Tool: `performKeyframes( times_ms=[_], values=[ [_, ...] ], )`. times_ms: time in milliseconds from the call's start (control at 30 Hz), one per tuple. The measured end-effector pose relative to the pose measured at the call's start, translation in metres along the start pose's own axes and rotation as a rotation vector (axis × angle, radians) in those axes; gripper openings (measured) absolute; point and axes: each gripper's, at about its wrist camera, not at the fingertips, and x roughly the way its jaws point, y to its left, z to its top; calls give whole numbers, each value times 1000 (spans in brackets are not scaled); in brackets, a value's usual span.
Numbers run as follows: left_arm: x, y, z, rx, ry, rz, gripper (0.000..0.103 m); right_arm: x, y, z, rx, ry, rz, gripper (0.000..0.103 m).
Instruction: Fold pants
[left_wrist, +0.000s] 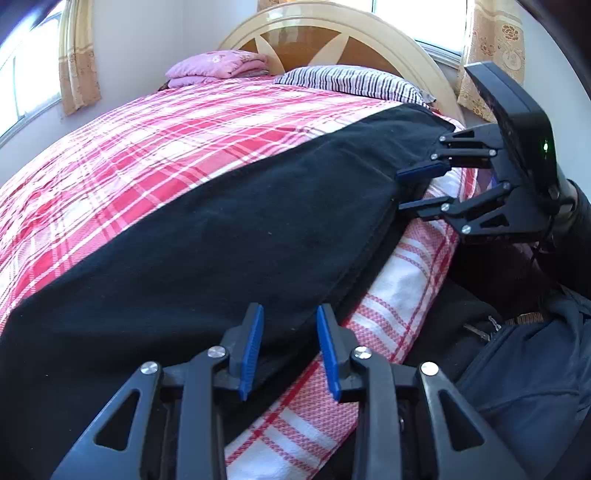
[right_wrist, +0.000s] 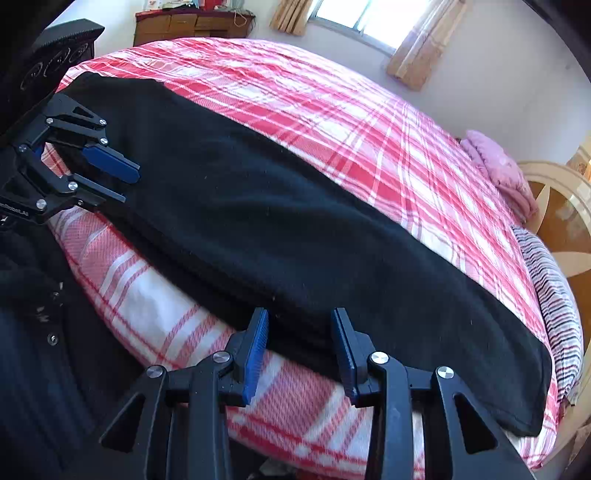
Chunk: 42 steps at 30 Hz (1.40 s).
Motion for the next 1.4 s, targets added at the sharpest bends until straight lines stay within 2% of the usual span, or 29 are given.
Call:
performKeyframes(
  times_ms=[67, 100, 133, 167, 433, 600, 800, 867, 933, 1000, 1067, 1100, 1233, 1300, 1400],
  values=[
    [-1, 4, 0, -14, 0, -1, 33, 0, -2, 1, 21, -6, 13, 34],
    [-2, 6, 0, -23, -2, 2, 37, -2, -4, 1, 32, -14, 25, 26],
    [-3, 7, 0, -30, -5, 5, 39, -2, -5, 0, 43, -11, 44, 7],
    [-6, 9, 0, -38, -11, 7, 41, -3, -6, 0, 55, -11, 57, 5],
    [-23, 18, 1, -39, -33, 17, 41, -28, -13, 0, 82, -44, 114, 3],
    [-29, 23, -2, -29, -33, 34, 41, 1, -4, -7, 39, 34, 86, 3],
    [-44, 47, -12, -46, -35, 94, 41, -7, -3, -4, 13, 51, 94, 3],
    [-50, 59, -17, -69, -38, 126, 42, -9, -1, 0, -11, 60, 99, 5],
    [-57, 73, -23, -105, -51, 156, 46, -12, -4, 10, -7, 77, 130, 7],
    [-63, 87, -31, -137, -67, 179, 51, -17, -10, 25, -3, 62, 165, 14],
    [-64, 98, -39, -166, -70, 194, 51, -19, -15, 41, 7, 43, 196, 40],
    [-63, 102, -43, -180, -66, 198, 51, -19, -19, 54, 21, 32, 217, 44],
    [-50, 104, -58, -209, -30, 151, 51, -12, -28, 104, 76, 2, 275, 44],
    [-46, 97, -63, -192, -33, 140, 62, -4, -30, 136, 121, -23, 332, 44],
    [-44, 88, -66, -173, -25, 132, 67, 15, -21, 179, 166, -44, 413, 44]
  ],
)
